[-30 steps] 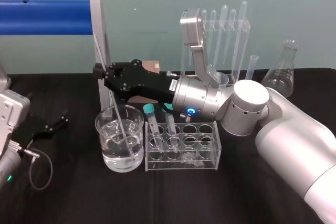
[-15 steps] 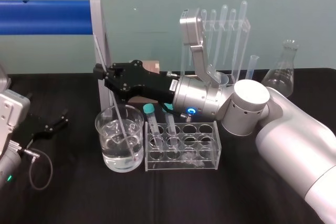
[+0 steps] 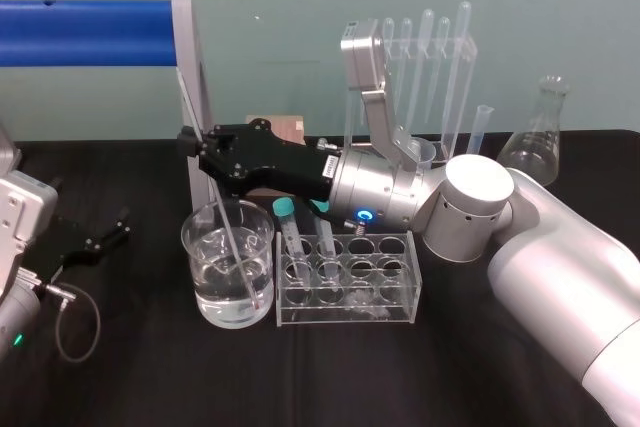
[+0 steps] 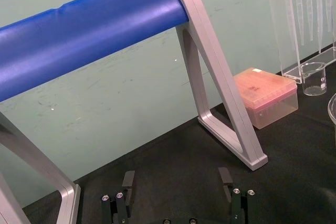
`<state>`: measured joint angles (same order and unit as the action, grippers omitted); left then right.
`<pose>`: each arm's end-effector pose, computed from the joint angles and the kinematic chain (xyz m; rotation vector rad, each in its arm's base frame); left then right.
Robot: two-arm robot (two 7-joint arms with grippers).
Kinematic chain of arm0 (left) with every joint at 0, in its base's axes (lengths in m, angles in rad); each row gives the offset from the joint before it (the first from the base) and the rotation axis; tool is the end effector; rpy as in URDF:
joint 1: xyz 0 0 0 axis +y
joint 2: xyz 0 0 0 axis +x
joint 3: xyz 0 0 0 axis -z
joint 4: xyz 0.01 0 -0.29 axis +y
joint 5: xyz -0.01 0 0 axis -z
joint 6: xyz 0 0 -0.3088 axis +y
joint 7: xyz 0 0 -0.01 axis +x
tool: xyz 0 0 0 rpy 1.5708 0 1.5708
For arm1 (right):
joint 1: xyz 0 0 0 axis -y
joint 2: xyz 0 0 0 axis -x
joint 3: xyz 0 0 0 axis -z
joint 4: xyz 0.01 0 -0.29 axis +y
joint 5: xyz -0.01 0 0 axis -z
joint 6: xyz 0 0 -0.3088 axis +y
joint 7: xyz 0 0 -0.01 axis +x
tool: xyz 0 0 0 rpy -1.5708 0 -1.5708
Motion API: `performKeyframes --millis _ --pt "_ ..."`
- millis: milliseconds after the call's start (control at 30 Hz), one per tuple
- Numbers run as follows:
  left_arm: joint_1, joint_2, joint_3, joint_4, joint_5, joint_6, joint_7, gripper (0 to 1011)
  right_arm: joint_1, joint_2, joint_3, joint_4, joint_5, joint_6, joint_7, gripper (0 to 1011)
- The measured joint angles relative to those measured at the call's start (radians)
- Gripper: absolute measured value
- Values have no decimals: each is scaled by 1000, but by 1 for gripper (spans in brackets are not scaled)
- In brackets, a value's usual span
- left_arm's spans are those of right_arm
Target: Hold the thermometer with one hand and immerse one end into the beaker, then reinsert it into the test tube rack.
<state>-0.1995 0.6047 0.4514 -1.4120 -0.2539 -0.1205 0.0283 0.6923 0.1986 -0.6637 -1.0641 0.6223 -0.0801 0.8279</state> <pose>0.3581 0.0827 -0.3023 0.3045 -0.2850 1.2480 0.4779 0.0819 -0.2252 0.1099 -0.0125 -0.2992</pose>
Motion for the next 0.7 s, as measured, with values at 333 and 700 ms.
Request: performKeyframes --millis 333,700 --pt "0 0 0 0 0 0 0 1008 -3 2 -1 -6 -1 3 -2 52" --pt "0 0 0 0 0 0 0 1008 -5 5 0 -10 -1 4 -2 52"
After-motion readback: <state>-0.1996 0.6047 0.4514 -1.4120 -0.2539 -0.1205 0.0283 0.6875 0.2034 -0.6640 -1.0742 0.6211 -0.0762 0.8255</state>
